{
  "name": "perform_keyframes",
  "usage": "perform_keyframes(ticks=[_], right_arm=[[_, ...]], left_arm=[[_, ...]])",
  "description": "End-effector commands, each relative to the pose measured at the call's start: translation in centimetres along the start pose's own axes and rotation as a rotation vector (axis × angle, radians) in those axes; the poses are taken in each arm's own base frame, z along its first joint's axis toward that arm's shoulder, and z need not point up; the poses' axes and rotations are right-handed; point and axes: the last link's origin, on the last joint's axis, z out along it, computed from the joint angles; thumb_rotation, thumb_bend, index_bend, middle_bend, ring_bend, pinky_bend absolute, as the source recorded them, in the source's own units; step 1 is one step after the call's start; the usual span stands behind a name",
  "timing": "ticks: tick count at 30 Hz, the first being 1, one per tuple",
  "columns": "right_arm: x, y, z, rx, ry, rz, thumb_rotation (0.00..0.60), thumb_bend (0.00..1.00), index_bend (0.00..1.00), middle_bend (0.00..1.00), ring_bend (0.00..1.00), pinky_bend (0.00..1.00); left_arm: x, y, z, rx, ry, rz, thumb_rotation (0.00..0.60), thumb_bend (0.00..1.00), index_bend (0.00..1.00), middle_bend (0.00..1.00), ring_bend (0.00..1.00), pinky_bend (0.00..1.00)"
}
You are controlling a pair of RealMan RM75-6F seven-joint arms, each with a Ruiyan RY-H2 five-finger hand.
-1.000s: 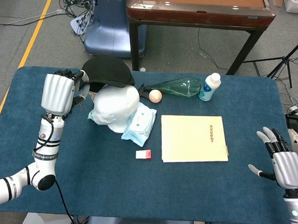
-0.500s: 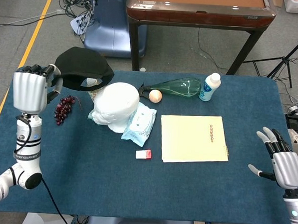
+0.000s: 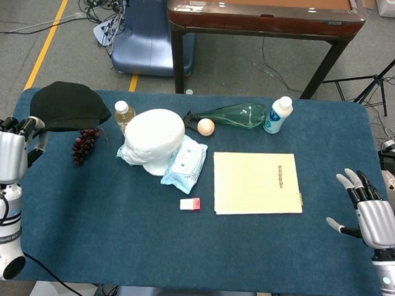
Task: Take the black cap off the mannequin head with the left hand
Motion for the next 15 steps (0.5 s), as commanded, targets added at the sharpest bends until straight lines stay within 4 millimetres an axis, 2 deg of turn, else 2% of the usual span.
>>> perform_keyframes(ticks=[1,15], right_arm=[[-0.1,0.0,0.0,-0.001,-0.002,-0.001,0.6,0.0,0.11,0.09,0.02,0.19],[0.0,0.0,0.0,-0.002,-0.002,0.001,0.6,0.0,0.11,0.09,0.02,0.19]], left_arm=[[-0.3,-0.3,-1.8,-0.014,-0.021,-0.007,0.6,0.6,0.62,0.78,0.65,0.72],[-3.4,0.3,-8.8,-0.117,-0.134,-0.03,0.6,0.6,0.62,0.78,0.65,0.72]])
